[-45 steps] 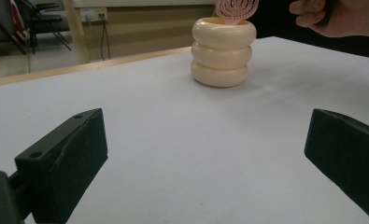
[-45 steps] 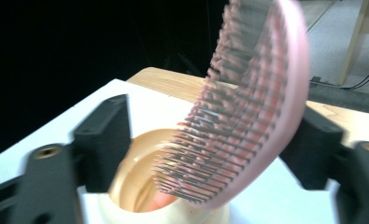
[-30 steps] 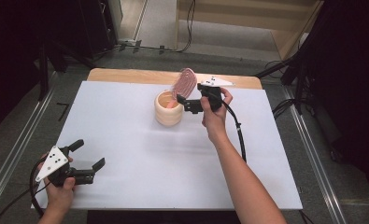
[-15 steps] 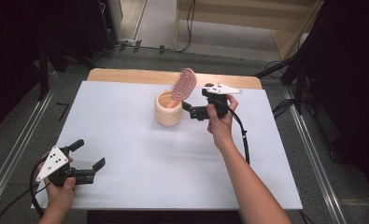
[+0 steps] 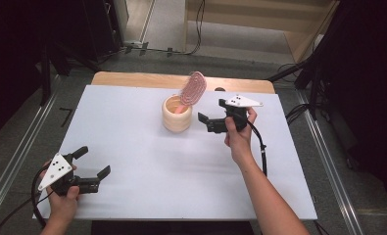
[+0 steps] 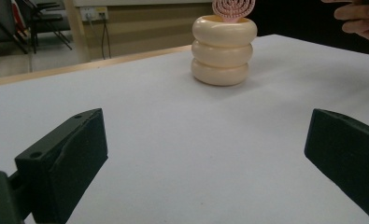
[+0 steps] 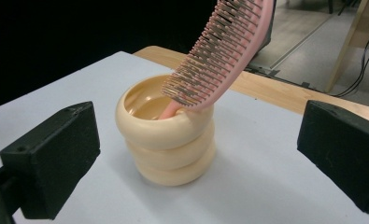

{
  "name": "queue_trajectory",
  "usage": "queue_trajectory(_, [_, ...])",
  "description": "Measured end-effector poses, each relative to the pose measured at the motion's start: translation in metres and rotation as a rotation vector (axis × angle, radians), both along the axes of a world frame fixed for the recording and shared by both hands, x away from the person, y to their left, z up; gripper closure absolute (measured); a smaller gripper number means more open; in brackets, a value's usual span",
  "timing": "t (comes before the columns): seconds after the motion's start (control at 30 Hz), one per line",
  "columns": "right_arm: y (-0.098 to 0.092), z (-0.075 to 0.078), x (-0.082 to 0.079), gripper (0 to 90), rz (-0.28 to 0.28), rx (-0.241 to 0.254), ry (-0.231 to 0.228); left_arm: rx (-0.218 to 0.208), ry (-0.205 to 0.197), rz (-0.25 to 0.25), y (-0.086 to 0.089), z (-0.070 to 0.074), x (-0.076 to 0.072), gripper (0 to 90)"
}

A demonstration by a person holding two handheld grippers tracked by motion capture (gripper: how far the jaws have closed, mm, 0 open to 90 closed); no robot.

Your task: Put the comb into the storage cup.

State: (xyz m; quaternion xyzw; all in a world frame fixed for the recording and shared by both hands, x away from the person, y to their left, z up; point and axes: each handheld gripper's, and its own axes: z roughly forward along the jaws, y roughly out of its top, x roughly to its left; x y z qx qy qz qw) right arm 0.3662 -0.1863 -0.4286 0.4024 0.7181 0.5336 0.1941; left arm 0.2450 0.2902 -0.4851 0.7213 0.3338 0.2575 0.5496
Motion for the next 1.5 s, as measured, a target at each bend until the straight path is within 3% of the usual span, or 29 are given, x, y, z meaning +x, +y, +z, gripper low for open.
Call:
queue_trajectory(0.97, [-0.045,-0.020,-0.046,0.0,-0.034,-0.003,-0.033,0.007,0.000,0.003,-0.001,0.000,0.000,0.0])
queue_trajectory(1.5, [-0.069,-0.035,-0.069,0.0,-0.064,0.010,-0.018,0.010,-0.002,0.002,-0.002,0.000,0.000,0.0])
